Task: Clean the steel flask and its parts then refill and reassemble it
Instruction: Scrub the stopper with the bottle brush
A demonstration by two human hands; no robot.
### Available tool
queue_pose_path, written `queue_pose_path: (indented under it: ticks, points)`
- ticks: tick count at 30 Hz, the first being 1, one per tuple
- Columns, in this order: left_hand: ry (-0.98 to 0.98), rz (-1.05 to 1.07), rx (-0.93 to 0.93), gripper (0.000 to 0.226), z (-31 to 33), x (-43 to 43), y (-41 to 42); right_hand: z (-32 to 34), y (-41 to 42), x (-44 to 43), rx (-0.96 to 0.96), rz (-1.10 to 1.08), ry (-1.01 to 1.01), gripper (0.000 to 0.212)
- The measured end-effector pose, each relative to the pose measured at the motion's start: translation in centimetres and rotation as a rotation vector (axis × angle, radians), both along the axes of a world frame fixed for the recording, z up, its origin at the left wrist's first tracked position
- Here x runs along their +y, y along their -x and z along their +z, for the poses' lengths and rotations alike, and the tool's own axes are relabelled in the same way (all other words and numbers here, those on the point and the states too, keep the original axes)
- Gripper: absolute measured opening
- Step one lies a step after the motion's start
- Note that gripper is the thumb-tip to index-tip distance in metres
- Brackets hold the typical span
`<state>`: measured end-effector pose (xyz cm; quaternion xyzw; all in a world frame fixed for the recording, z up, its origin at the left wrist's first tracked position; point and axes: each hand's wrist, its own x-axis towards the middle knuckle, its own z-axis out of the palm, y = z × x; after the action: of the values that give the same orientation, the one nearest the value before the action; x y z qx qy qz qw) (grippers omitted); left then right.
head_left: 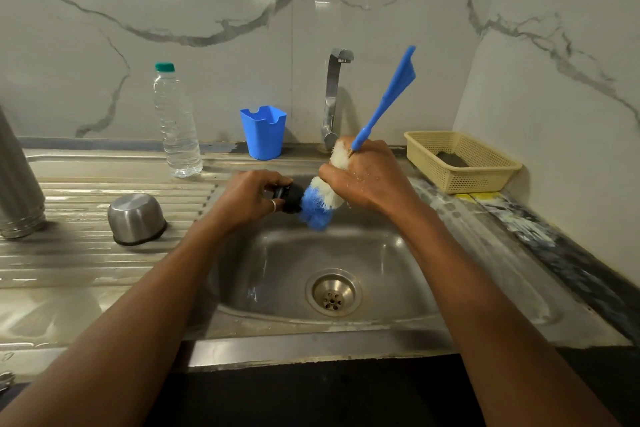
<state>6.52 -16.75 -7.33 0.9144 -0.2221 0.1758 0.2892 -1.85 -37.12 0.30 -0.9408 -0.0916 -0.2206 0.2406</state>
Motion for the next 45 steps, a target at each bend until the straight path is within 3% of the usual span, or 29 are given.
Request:
queue_pose_path:
  ticks: [3,6,8,14,19,24,31,45]
  points:
    - [0.020,0.010,0.008,0.047,0.1,0.2,-0.2,0.0,0.0,0.1,-0.050,-0.027,-0.008,0.021]
    - [0.019,0.025,0.014,0.048,0.1,0.2,-0.1,0.2,0.2,0.1,0.028,0.005,-0.043,0.024]
    - [0.022,0.035,0.014,0.047,0.1,0.1,0.0,0.5,0.2,-0.3,0.064,0.016,-0.141,0.022]
    - [0.074,0.090,0.074,0.043,0.2,-0.1,0.1,1.1,0.1,-1.7,-0.079,-0.152,-0.429,0.025]
    - [0.237,0.197,0.111,0.035,0.6,-0.4,0.2,1.0,-0.2,-0.5,-0.097,-0.112,-0.692,0.017]
    - [0.420,0.228,0.180,0.020,0.8,-1.0,0.6,-0.1,-0.2,1.2,-0.065,-0.067,-0.813,0.020]
    - [0.695,0.251,0.316,0.005,1.0,-1.5,1.1,-0.2,-0.3,1.8,-0.070,-0.079,-0.799,0.020]
    - [0.744,0.254,0.299,0.015,1.4,-2.3,1.3,-0.6,-0.5,1.8,-0.054,-0.080,-0.880,0.015]
